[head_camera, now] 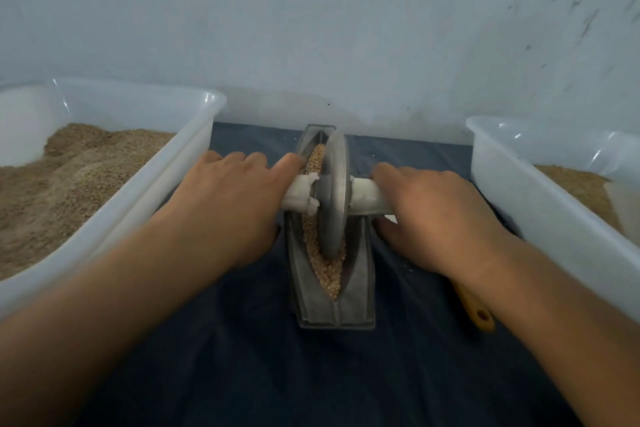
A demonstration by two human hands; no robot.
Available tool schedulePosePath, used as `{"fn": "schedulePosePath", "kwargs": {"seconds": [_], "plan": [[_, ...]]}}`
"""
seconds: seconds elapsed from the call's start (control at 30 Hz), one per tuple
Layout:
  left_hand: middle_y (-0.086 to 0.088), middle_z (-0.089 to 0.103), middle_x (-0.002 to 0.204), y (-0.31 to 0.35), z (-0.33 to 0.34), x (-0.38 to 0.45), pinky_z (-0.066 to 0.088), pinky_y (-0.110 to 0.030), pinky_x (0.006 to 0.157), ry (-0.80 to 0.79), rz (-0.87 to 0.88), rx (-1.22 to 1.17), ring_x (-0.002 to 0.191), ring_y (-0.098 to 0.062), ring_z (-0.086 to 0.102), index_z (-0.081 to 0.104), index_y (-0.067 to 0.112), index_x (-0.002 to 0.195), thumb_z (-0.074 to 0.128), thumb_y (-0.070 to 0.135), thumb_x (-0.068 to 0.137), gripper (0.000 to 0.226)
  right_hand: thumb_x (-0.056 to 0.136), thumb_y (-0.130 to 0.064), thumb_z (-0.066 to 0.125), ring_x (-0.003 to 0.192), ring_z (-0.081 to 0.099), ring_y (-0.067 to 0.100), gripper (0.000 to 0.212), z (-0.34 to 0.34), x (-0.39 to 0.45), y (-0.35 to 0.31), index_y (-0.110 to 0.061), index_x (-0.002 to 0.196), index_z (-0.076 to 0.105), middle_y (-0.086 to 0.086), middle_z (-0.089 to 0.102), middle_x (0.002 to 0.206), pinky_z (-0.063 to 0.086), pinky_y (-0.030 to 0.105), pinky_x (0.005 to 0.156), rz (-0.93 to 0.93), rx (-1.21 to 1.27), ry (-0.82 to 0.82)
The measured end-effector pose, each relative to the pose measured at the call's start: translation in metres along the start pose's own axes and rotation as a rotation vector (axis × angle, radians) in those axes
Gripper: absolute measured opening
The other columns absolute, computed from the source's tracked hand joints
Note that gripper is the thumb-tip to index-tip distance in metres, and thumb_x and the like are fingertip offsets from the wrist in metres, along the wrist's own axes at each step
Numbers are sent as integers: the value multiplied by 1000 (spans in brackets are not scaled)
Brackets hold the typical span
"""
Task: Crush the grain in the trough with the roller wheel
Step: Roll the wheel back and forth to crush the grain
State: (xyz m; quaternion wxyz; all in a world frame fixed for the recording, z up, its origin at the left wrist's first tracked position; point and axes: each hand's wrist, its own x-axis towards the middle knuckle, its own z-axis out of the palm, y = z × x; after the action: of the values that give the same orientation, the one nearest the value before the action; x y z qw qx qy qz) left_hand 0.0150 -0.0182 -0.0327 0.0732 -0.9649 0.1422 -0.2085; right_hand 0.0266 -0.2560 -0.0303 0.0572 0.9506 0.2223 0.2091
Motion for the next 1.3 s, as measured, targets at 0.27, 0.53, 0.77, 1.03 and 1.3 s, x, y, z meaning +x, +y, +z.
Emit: {"fn": "schedulePosePath", "kwargs": {"seconds": [0.27,0.53,0.77,1.03,1.3], "plan": [[7,59,98,1,-8,-4,45,-37,76,-4,10,-19,90,-19,61,31,39,126,60,43,87,49,90,-45,56,62,35,24,21,-19,-8,-5,-28,100,46,-4,57,79,24,33,51,25,-164,-2],[10,61,95,6,-22,-10,36,-31,68,-4,-15,52,86,-15,62,35,38,115,54,43,91,31,82,-49,61,53,24,19,22,-25,-11,-5,-32,91,51,-7,30,60,13,29,46,47,-236,9],[8,60,88,5,-16,-4,31,-30,58,8,-52,62,78,-16,60,37,37,114,56,41,90,31,87,-48,59,55,25,18,24,-13,-7,-4,-31,93,45,-6,32,63,18,30,48,63,-194,1],[5,63,87,1,4,14,32,-32,58,46,-108,42,72,-21,56,40,34,117,61,40,88,36,90,-41,62,79,62,30,29,10,11,1,-28,110,47,-4,63,88,40,36,58,61,8,37],[0,59,102,-1,26,35,44,-39,73,96,-147,31,90,-25,63,41,31,126,71,34,83,53,85,-31,67,86,61,29,35,36,32,10,-24,117,54,0,65,99,42,40,66,1,46,172]]}}
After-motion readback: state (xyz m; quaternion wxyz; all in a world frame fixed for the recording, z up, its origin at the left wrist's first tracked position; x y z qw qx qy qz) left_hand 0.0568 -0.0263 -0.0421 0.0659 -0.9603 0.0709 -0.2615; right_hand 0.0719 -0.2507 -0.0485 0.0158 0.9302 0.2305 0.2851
